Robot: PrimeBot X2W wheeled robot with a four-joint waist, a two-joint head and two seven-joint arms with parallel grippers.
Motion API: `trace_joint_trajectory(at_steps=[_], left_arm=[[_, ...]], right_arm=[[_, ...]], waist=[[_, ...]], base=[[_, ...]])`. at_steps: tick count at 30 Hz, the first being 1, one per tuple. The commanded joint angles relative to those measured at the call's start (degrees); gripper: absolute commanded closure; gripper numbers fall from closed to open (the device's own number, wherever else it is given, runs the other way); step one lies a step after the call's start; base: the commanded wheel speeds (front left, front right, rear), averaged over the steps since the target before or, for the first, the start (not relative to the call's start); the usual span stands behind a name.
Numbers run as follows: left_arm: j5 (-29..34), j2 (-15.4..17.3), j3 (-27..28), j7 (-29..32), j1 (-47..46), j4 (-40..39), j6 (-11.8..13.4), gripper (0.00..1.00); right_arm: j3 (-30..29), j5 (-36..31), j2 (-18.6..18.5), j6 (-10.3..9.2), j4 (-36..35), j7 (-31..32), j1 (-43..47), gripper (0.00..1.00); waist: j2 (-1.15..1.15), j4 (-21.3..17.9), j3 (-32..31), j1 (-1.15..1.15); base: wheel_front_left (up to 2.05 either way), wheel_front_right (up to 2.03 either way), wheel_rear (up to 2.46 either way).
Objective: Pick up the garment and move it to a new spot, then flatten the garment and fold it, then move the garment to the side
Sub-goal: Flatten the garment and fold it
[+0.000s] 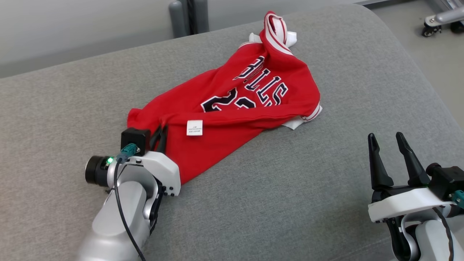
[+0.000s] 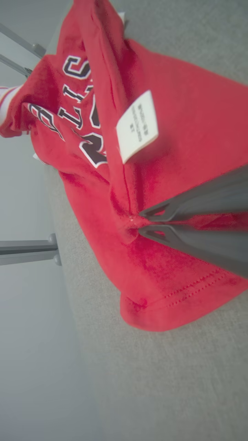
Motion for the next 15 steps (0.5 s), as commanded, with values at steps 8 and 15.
trace_joint_trajectory(at_steps=[8, 15], left_arm=[[2.95, 2.89, 1.41, -3.87, -0.08, -13.54, 0.19, 1.0], [6.26, 5.67, 2.93, -3.81, 11.17, -31.62, -1.11, 1.0]], right_arm=[[-0.45, -0.24, -0.6, 0.01, 0.28, -0.28, 0.76, 0.0], [-1.08, 0.1, -0.35, 0.01, 2.48, -0.28, 2.28, 0.0]], waist=[[0.0, 4.3, -3.61, 0.0], [0.0, 10.15, -6.45, 0.0]], base=[[0.0, 0.0, 0.0], [0.0, 0.0, 0.0]])
